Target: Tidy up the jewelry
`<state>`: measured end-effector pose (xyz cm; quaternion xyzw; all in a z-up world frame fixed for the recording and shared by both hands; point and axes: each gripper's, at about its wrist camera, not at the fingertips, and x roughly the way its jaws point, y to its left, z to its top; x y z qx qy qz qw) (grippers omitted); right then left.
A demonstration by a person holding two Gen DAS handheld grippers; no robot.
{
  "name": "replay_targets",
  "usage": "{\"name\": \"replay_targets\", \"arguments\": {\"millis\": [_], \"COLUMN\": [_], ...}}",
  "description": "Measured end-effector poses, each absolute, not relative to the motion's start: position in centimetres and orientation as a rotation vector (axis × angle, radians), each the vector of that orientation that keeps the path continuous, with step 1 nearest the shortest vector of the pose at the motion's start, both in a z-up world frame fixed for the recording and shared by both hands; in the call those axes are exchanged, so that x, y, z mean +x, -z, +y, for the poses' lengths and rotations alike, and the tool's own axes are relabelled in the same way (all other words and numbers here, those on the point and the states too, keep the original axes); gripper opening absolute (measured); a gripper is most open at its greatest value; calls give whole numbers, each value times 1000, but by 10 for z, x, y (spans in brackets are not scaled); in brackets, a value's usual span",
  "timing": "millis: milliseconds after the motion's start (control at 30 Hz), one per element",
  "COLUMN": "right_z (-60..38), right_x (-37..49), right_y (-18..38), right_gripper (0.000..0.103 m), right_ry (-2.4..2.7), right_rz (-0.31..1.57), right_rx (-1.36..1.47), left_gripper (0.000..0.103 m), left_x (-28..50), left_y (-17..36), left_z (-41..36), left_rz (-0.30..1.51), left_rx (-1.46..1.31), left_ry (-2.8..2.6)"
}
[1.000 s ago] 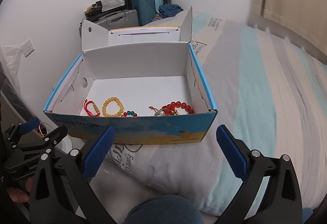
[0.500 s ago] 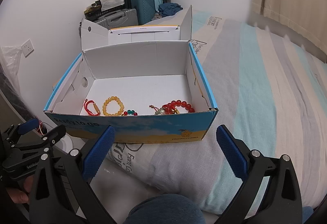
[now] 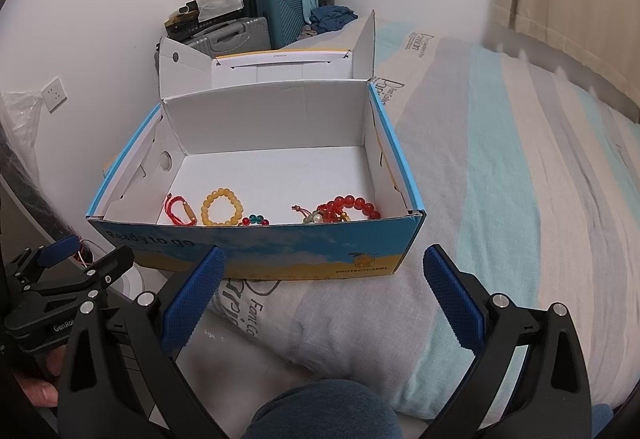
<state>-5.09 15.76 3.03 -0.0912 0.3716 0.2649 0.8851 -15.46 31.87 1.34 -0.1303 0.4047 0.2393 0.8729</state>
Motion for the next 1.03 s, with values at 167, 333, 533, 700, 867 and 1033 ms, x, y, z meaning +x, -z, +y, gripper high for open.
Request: {"name": "replay_targets", "arguments": {"millis": [167,333,533,700,867,1033], "right_z": [158,157,157,158,157,158], "right_x": [-51,-51,-52,-52,-52,-51], "right_y": [-31,-32,-32,-33,-32,-30], "right_gripper": [95,95,95,95,95,95], "right_ry": [-552,-550,-549,-550,-547,-541], "right_rz": [775,772,774,772,772,778], "right_rx": [-190,-182,-181,-182,-180,-178], "left_gripper": [97,97,97,97,97,97], "left_x": [-152,-152,-153,-154,-153,-153], "left_y": [-15,-18,-20,-23,-26,-26], "left_z": [311,310,307,303,302,304], "left_rz": [860,858,858,842,846,849], "left_rx": [-228,-235,-216,-207,-208,-224], "left_ry": [-499,-492,-497,-499,-505,-501]}}
